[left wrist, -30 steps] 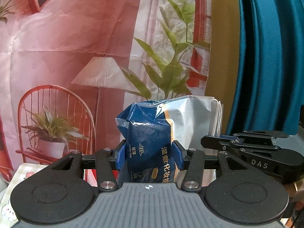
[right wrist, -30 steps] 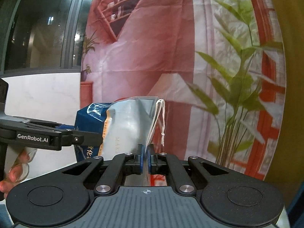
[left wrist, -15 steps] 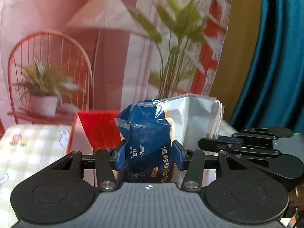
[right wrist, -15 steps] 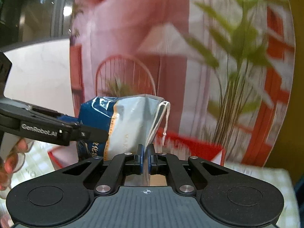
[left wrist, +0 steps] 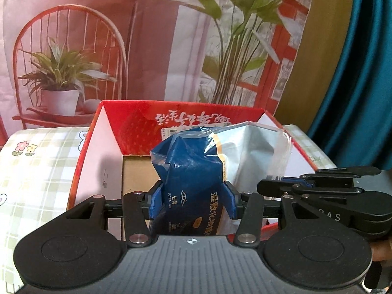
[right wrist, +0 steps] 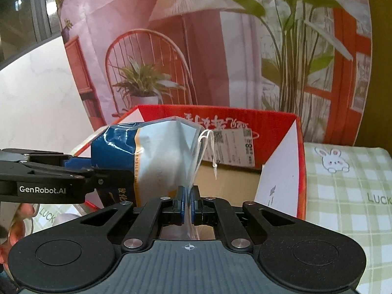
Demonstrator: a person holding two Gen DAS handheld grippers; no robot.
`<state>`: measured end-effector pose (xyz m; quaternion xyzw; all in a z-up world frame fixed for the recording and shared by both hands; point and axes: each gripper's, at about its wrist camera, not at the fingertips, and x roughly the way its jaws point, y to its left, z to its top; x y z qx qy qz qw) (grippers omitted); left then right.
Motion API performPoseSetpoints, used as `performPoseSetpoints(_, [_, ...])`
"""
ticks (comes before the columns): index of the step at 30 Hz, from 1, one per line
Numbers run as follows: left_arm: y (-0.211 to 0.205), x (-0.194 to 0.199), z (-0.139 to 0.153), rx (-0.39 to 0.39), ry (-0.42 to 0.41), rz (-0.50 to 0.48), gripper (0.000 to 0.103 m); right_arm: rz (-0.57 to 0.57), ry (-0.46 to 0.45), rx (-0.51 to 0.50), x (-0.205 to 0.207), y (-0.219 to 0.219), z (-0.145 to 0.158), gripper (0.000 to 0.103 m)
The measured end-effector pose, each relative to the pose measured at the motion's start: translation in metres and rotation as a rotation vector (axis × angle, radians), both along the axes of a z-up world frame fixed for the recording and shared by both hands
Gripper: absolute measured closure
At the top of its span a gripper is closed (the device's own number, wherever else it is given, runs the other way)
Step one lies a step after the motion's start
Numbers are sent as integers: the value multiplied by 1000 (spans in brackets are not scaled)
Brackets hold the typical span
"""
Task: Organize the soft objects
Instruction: 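Lift the blue wipes packet with the left tool and drop it into the red box, then reach the left tool to the orange floral cloth and grasp it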
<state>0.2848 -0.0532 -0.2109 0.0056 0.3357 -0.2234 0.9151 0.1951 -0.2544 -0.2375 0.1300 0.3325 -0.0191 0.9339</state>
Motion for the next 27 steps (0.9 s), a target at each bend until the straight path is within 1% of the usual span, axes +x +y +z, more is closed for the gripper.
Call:
performPoseSetpoints(1, [0, 1, 0, 5, 4, 4, 49, -5, 9, 6, 0, 0, -1, 99])
performPoseSetpoints(3, [1, 3, 0, 12, 5, 21, 44, -21, 36, -3, 3, 0, -3, 99])
performPoseSetpoints(4, [3, 3, 0, 14, -1, 35, 43, -26, 45, -12, 5, -1, -4, 98])
performPoseSetpoints(6, [6, 3, 3, 17, -22, 58, 36, -37, 56, -27, 8, -2, -5, 94])
performPoseSetpoints(7, [7, 2, 5, 19, -29, 65, 34, -44, 59, -32, 10, -2, -5, 93])
performPoseSetpoints(9, [11, 1, 9, 18, -45, 74, 31, -67, 64, -46, 11, -4, -5, 85])
performPoseSetpoints(11, [12, -1, 15, 18, -44, 69, 31, -91, 63, -71, 9, -4, -4, 83])
performPoseSetpoints(13, [14, -4, 18, 21, -39, 60, 31, -104, 66, -83, 6, -4, -1, 83])
performPoseSetpoints(17, [21, -19, 27, 12, -56, 46, 31, -98, 41, -81, -5, -4, 10, 83])
performPoseSetpoints(19, [27, -30, 31, -8, -49, 28, 32, -91, 18, -71, -15, -1, 18, 83])
performPoseSetpoints(22, [36, -53, 37, -19, -60, 43, 32, -71, -17, -70, -33, 8, 30, 83])
performPoseSetpoints(24, [42, -72, 40, -40, -65, 46, 32, -57, -38, -64, -45, 15, 37, 82])
performPoseSetpoints(27, [47, -93, 41, -57, -42, 51, 32, -43, -58, -49, -63, 25, 44, 82])
